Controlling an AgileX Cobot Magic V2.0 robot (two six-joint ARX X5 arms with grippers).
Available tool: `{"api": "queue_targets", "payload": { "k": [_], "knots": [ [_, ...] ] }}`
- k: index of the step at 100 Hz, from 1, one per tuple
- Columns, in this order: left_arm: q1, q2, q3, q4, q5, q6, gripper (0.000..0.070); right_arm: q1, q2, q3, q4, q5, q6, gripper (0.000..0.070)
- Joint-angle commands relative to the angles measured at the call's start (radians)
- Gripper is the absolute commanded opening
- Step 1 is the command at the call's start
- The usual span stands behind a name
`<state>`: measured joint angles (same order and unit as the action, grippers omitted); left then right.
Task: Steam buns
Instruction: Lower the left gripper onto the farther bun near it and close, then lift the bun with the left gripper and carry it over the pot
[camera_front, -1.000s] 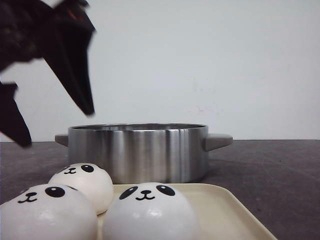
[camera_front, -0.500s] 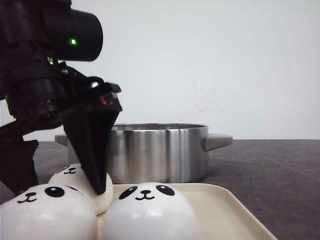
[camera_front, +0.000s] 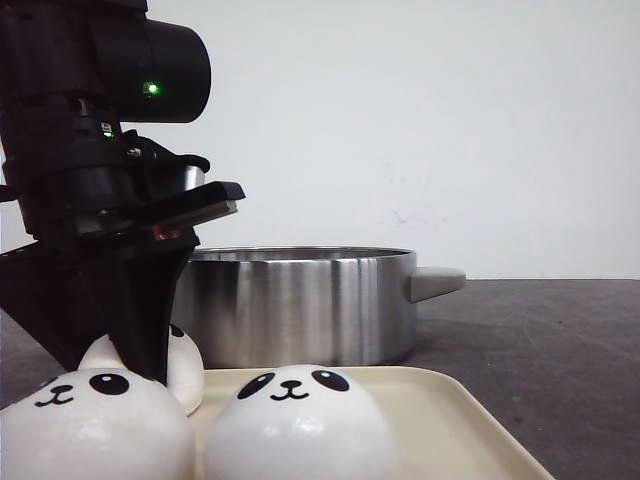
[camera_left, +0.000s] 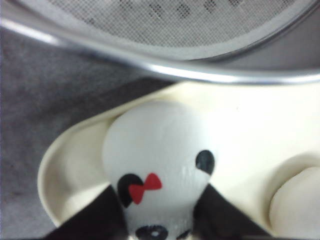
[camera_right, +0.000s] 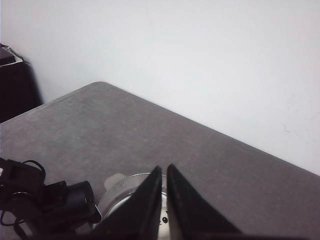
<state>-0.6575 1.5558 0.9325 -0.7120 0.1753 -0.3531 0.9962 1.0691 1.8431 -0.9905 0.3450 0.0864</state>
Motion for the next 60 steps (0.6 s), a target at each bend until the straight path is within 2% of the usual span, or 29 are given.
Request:
{"api": "queue_targets", "payload": {
  "k": [1, 16, 35, 60],
  "knots": [
    [-0.005, 0.019, 0.014, 0.008, -0.029, 0.025, 0.001, 0.013, 0.009, 0.021, 0.008, 0.004, 0.014, 0.001],
    [-0.005, 0.004, 0.016, -0.003, -0.013, 0.027, 0.001, 0.013, 0.009, 0.021, 0.006, 0.004, 0.014, 0.001],
    [-0.032, -0.154, 0.023, -0.012, 0.063, 0.024, 0.001, 0.013, 0.009, 0.021, -0.005, 0.004, 0.014, 0.001],
    [-0.05, -0.367, 0.112, -0.053, 0.037, -0.003, 0.001, 0.013, 0.009, 0.021, 0.002, 0.004, 0.01, 0.001]
  ]
}}
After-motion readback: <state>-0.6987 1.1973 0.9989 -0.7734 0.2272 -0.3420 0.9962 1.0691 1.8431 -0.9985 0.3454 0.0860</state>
